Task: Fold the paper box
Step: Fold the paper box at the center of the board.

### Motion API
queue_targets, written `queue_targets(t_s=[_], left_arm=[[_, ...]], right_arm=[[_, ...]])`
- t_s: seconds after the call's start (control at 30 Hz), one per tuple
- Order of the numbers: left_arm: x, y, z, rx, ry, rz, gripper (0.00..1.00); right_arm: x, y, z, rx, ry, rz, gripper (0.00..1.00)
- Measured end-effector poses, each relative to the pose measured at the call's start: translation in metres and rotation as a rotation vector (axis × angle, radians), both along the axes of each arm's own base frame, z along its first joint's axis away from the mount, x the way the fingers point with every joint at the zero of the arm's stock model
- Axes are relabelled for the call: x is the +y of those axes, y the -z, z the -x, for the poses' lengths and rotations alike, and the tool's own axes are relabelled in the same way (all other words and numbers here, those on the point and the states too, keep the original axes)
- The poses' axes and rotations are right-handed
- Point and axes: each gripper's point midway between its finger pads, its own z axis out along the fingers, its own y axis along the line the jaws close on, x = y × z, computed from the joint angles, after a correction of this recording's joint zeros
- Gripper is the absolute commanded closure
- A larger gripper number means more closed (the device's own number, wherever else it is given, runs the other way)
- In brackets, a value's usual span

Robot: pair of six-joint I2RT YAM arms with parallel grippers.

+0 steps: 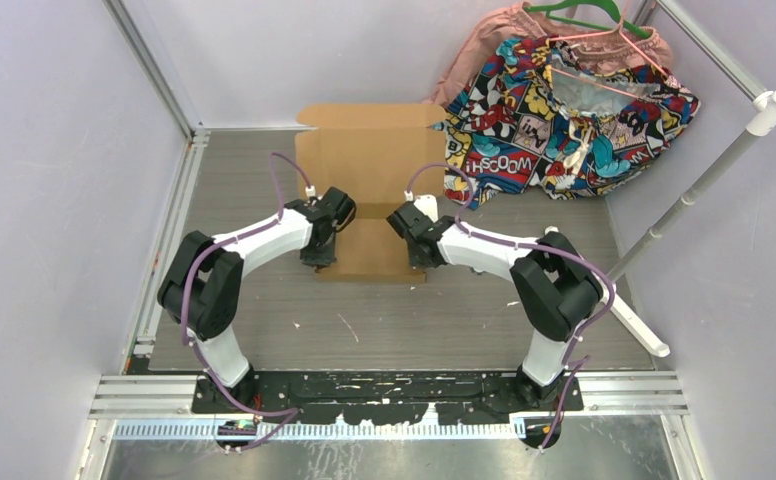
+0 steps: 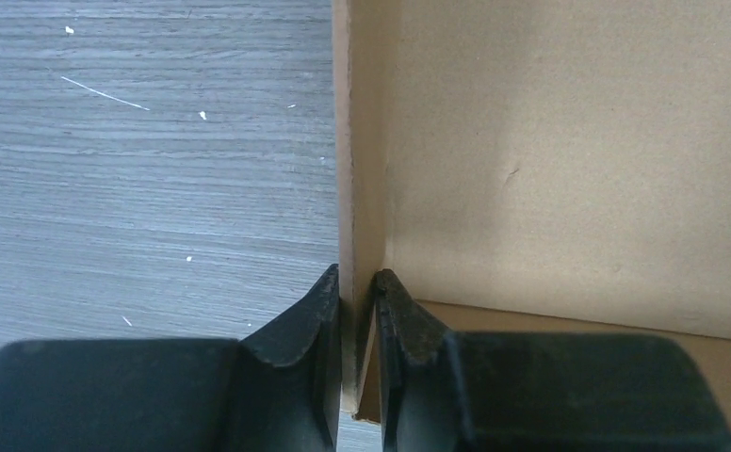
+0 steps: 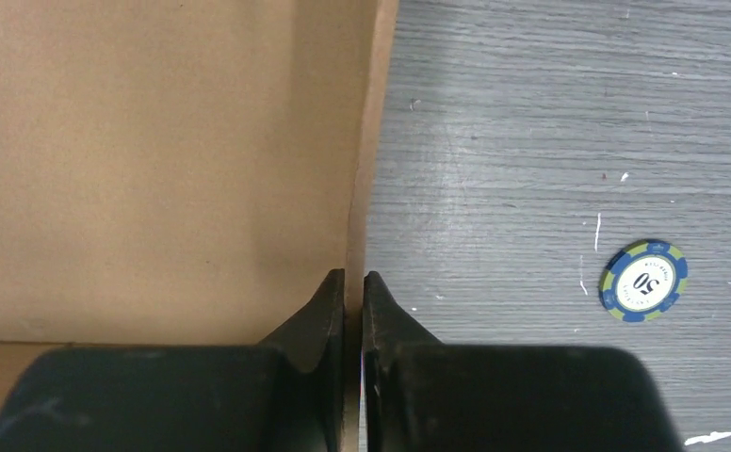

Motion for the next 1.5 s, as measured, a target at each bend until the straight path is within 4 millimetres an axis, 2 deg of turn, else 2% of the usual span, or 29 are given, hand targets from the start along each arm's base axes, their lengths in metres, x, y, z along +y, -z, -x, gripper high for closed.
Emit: queue_targets(t_s=[0.03,0.07,0.1,0.13,0.27,0.4,0.43,0.47,0.7,0.87,0.97,1.07,1.2,1.27,1.4,1.5], left_arm=[[0.001,0.0,0.001,0.004,-0.001,-0.006,0.78],[0.002,0.0,0.001,0.005,-0.001,-0.008,0.76],[0.002,0.0,0.001,0.004,-0.002,-0.011,0.75],[0.003,0.0,0.001,0.002,-0.002,-0.015,0.74],[0.007,-0.001,0.0,-0.005,-0.007,-0.035,0.74],[0.01,-0.002,0.0,-0.009,-0.009,-0.049,0.88],[0.01,-0.002,0.0,-0.008,-0.008,-0.051,0.96],[0.01,-0.002,0.0,-0.006,-0.008,-0.054,0.99],[0.006,-0.004,-0.008,-0.01,-0.01,-0.055,1.0],[0.01,-0.003,-0.01,-0.019,-0.015,-0.084,1.0],[0.012,-0.004,-0.012,-0.033,-0.018,-0.101,1.0],[0.013,-0.003,-0.011,-0.048,-0.015,-0.103,0.97],[0.014,-0.003,-0.011,-0.057,-0.012,-0.099,0.83],[0.015,-0.004,-0.012,-0.061,-0.007,-0.105,0.75],[0.017,-0.004,-0.012,-0.064,0.005,-0.123,0.63],[0.018,-0.004,-0.013,-0.062,0.017,-0.128,0.6]], right_arm=[[0.001,0.0,-0.001,-0.003,0.003,-0.006,0.77],[0.002,0.0,-0.001,-0.005,0.005,-0.011,0.55],[0.002,0.0,-0.002,-0.008,0.005,-0.014,0.44],[0.002,0.0,-0.003,-0.008,0.006,-0.014,0.4],[0.0,0.004,0.0,0.009,-0.005,0.004,0.36],[-0.001,0.004,0.0,0.009,-0.011,0.015,0.36],[-0.002,0.003,0.0,0.009,-0.013,0.02,0.36],[-0.001,0.002,-0.001,0.008,-0.015,0.021,0.36],[0.004,-0.007,-0.008,-0.015,-0.022,0.011,0.36],[0.006,-0.009,-0.012,-0.019,-0.029,0.018,0.36],[0.008,-0.007,-0.016,-0.018,-0.035,0.027,0.37],[0.008,0.0,-0.021,-0.007,-0.035,0.041,0.45],[0.008,0.012,-0.028,0.015,-0.038,0.061,0.7],[0.011,0.012,-0.033,0.012,-0.042,0.055,0.82],[0.015,0.012,-0.039,0.006,-0.037,0.041,0.89],[0.015,0.012,-0.039,0.008,-0.037,0.038,0.93]])
